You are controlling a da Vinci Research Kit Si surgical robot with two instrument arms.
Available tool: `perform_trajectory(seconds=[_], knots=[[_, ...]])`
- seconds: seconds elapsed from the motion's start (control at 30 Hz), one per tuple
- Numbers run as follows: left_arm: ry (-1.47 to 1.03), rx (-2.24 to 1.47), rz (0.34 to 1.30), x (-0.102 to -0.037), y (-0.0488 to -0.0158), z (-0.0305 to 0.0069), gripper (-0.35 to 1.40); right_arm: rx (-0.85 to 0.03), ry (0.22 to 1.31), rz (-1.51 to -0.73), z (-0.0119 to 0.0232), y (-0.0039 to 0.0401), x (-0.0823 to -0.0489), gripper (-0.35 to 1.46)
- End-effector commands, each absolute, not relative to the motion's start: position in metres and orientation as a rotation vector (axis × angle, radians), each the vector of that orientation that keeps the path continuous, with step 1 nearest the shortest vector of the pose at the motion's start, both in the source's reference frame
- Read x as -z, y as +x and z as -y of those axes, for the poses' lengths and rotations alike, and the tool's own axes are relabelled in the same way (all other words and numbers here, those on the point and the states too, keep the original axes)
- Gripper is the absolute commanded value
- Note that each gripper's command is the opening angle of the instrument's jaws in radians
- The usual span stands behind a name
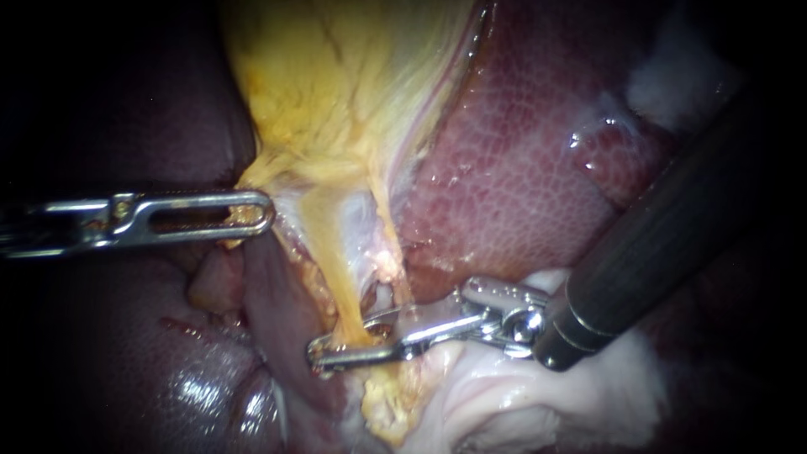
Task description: Going back second clip left tube
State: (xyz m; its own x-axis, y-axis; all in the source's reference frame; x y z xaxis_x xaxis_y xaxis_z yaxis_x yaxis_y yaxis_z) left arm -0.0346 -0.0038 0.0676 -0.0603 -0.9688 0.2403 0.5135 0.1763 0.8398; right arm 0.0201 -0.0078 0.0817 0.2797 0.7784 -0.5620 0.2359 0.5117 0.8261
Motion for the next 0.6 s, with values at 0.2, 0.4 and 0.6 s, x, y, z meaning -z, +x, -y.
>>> perform_trajectory(seconds=[0.2,0.4,0.6], knots=[[0.601,1.339,0.990,-0.0676,-0.0346,0.0039,-0.35,-0.462,1.018,-1.276,0.0078,0.0200,-0.0816,-0.35],[0.601,1.339,0.990,-0.0676,-0.0346,0.0039,-0.35,-0.514,0.977,-1.289,0.0078,0.0210,-0.0813,0.51],[0.601,1.339,0.990,-0.0676,-0.0346,0.0039,-0.35,-0.529,0.948,-1.302,0.0079,0.0216,-0.0809,0.58]])
